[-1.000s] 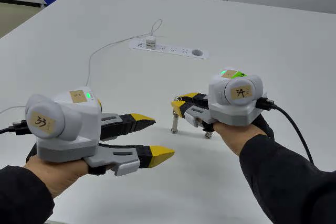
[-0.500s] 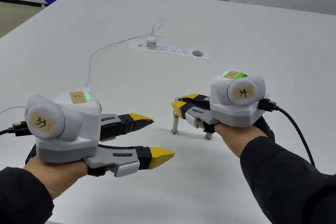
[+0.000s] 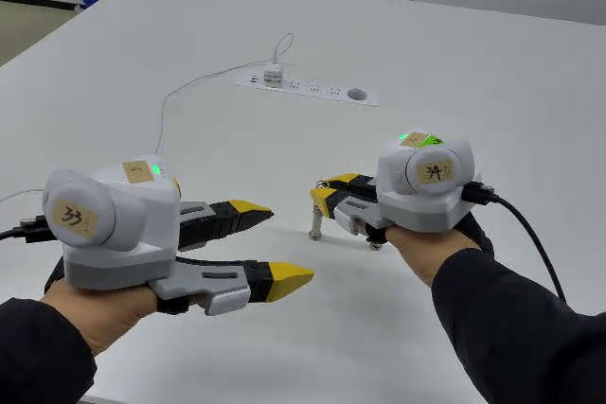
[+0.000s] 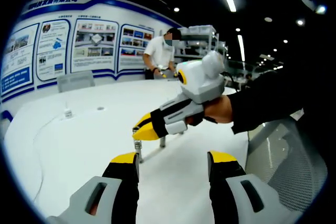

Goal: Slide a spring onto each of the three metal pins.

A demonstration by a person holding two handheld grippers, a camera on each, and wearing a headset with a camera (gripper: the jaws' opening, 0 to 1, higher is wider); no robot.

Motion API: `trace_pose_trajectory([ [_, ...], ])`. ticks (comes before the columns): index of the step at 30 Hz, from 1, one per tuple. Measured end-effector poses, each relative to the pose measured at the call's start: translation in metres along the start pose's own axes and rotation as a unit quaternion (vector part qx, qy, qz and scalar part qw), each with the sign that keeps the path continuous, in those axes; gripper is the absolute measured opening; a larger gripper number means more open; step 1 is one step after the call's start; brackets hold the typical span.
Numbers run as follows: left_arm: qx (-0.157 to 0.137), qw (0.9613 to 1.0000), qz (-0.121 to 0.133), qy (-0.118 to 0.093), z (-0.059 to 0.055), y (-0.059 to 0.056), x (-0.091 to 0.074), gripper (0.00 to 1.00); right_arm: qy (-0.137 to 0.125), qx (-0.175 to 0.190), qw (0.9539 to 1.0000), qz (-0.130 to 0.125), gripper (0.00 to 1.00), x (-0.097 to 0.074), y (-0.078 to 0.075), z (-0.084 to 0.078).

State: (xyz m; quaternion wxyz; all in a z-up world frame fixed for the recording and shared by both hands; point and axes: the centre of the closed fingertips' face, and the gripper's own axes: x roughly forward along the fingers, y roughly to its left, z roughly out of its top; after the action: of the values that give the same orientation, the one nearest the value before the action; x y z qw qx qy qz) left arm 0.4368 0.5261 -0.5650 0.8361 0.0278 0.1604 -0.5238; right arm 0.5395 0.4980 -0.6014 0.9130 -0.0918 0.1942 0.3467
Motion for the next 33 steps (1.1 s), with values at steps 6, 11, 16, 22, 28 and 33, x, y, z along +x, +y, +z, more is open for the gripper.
trace_pose_trajectory([
  [6,-0.001,1.0,0.002,0.001,-0.001,0.002,-0.001,0.55,0.015,-0.001,0.9999,0.0,0.12,0.004,0.001,-0.008],
  [11,-0.002,1.0,0.003,0.001,-0.002,0.002,-0.001,0.55,0.027,-0.006,0.9996,0.0,0.12,0.006,0.002,-0.015],
  [16,-0.002,1.0,0.003,0.002,-0.002,0.002,-0.001,0.55,0.043,-0.011,0.999,-0.002,0.12,0.01,0.002,-0.023],
  [22,-0.003,1.0,0.004,0.002,-0.002,0.003,-0.001,0.55,0.058,-0.007,0.9983,-0.004,0.12,0.012,0.001,-0.031],
  [28,-0.003,1.0,0.004,0.001,-0.002,0.003,-0.001,0.55,0.068,-0.007,0.9977,-0.002,0.12,0.014,0.001,-0.035],
  [33,-0.003,1.0,0.004,0.002,-0.002,0.003,-0.002,0.55,0.079,-0.002,0.9969,0.0,0.13,0.014,0.002,-0.041],
])
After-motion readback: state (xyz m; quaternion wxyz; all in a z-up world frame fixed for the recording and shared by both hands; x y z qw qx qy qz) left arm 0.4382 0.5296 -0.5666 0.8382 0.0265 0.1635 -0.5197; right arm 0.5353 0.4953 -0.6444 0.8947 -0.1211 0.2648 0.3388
